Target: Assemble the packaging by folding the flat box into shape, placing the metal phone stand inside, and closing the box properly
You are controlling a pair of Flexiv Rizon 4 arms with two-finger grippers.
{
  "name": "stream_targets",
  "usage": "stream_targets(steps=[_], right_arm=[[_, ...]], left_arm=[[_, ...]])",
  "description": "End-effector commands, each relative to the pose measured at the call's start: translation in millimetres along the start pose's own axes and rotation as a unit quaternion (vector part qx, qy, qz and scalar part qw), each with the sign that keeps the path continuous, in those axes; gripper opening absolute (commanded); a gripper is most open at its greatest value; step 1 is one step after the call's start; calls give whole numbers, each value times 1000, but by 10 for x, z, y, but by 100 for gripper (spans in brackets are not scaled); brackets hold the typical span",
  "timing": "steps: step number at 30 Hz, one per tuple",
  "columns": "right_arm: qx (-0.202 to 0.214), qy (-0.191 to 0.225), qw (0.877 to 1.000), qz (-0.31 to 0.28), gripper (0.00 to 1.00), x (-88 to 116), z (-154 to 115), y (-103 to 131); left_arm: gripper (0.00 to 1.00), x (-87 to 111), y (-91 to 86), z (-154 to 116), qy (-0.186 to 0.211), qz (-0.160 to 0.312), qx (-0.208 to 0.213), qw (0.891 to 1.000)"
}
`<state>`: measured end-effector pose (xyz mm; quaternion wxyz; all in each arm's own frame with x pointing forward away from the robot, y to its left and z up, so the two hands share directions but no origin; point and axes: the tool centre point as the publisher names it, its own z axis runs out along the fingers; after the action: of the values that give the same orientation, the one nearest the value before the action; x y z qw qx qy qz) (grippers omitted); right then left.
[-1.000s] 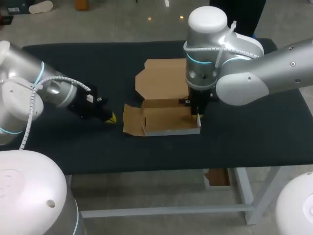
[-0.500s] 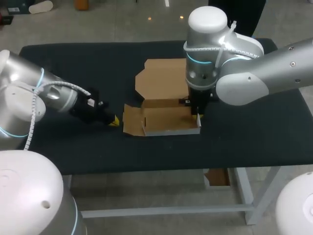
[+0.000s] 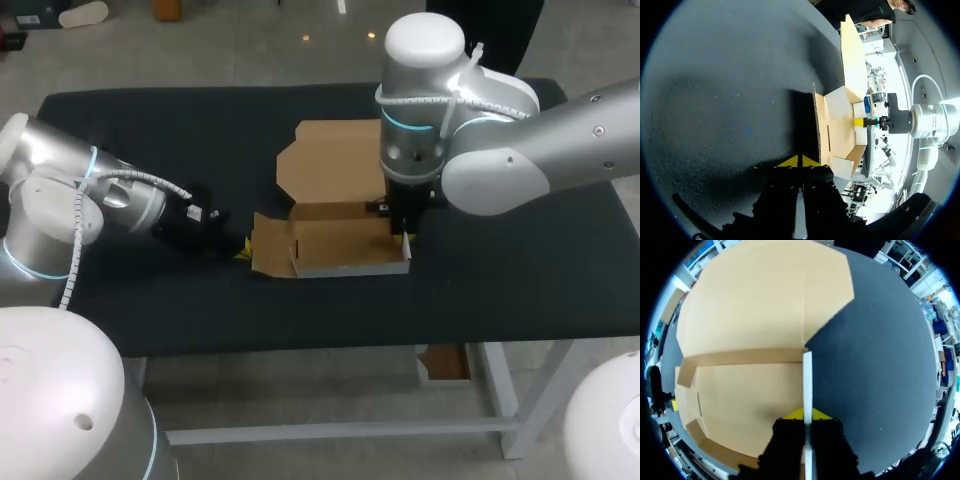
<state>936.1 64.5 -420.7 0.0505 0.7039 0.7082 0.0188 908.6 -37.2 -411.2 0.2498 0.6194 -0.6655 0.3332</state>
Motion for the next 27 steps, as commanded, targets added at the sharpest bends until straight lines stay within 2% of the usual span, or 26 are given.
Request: stream_targets(steps=[1, 14, 27], right_arm=[[2, -2, 1000, 0, 0, 9, -8, 8], [2, -2, 1000, 0, 0, 9, -8, 8], [2, -2, 1000, 0, 0, 9, -8, 8]], left_arm=[[0, 9, -26, 56, 10, 4, -3, 1000], [0, 214, -22, 174, 47, 25, -11, 999], [0, 438, -71, 188, 80, 20, -6, 997]])
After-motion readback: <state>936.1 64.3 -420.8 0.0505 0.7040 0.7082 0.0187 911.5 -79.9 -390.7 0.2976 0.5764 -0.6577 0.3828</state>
